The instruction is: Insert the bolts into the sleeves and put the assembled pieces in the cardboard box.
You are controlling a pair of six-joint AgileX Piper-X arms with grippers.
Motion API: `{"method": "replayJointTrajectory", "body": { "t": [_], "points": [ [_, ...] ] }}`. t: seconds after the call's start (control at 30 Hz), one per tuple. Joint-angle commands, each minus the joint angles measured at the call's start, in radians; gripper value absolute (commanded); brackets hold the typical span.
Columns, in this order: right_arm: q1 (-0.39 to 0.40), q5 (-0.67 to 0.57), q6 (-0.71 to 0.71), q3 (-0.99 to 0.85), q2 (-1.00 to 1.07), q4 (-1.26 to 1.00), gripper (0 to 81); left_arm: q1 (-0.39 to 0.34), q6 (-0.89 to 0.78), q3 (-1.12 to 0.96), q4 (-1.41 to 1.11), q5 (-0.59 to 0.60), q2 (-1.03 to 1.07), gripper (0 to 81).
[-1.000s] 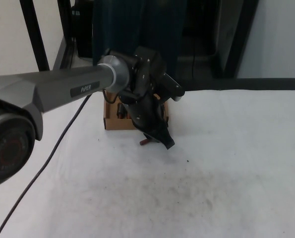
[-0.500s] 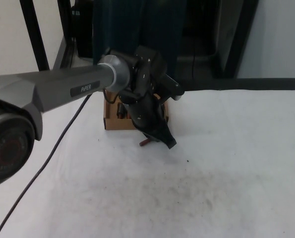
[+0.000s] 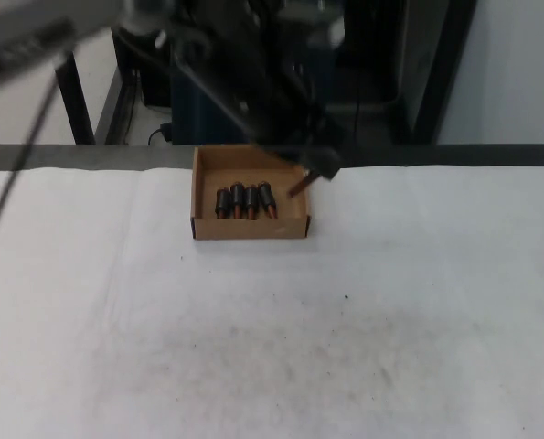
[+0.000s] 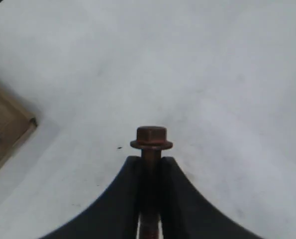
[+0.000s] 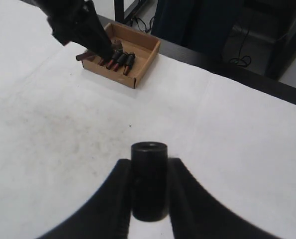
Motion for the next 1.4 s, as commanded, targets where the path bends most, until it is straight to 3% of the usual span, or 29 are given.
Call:
{"method": "replayJointTrajectory", "body": {
  "t": [0.0,0.27,0.47,0.57,0.73,0.87,1.0,1.2,1.37],
  "points": [
    [-0.004,-0.013,0.03,-0.003,-0.007,-0.053,0.3,-0.006,0.035,-0.002,0.041,0.134,-0.123,0.8],
    [-0.004,-0.433,0.056,0.081,0.003,-0.308,0.3,-0.006,0.004,-0.002,0.045,0.239,-0.416,0.8],
    [-0.004,-0.455,0.15,0.172,0.007,-0.484,0.3,-0.006,-0.049,0.037,0.069,0.219,-0.633,0.8],
    [-0.004,-0.526,0.229,0.176,0.007,-0.56,0.3,-0.006,-0.1,0.118,0.062,0.146,-0.774,0.8],
    [0.001,-0.721,0.238,0.181,0.011,-0.732,0.3,-0.006,-0.258,0.365,-0.109,-0.013,-1.039,0.8],
    [0.001,-0.727,0.24,0.197,0.013,-0.78,0.3,-0.006,-0.407,0.616,-0.286,-0.139,-1.229,0.8],
    [0.001,-0.727,0.284,0.224,0.013,-0.78,0.3,-0.006,-0.472,0.84,-0.327,-0.192,-1.341,0.8],
    [0.001,-0.727,0.292,0.28,0.013,-0.777,0.3,-0.006,-0.536,1.068,-0.488,-0.21,-1.353,0.8],
    [0.001,-0.741,0.302,0.32,0.013,-0.765,0.3,-0.004,-0.536,1.151,-0.564,-0.396,-1.298,0.8]
  ]
}}
